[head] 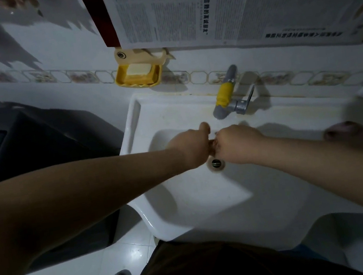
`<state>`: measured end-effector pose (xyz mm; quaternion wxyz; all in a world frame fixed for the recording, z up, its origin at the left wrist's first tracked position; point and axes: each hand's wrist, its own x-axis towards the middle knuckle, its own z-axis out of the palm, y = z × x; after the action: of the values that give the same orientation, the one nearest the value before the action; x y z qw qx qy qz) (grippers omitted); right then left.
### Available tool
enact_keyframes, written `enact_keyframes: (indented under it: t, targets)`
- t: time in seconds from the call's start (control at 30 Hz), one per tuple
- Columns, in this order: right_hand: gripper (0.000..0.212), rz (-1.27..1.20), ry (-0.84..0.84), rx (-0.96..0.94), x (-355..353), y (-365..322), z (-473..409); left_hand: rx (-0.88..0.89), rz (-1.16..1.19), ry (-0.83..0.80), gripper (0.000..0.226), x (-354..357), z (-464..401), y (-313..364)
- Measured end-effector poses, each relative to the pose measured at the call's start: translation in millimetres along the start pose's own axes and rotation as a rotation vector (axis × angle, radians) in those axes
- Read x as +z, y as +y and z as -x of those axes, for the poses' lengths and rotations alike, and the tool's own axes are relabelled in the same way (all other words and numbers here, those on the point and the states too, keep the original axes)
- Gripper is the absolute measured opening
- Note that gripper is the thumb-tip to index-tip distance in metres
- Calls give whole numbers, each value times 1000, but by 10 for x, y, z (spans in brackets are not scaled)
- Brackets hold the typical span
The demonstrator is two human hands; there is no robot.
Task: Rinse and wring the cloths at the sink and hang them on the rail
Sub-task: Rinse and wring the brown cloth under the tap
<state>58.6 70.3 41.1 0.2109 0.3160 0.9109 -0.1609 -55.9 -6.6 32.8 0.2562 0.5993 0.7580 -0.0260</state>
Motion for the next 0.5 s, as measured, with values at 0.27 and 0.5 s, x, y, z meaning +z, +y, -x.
enact_keyframes:
  t: [0.27,0.5]
  targets:
    - [37,-1386,-305,233,13,-134,235,823,-510,377,41,-524,-245,-109]
    - [38,-1795,-470,154,-295,-192,523,1132,-541,778,19,-749,-283,-44]
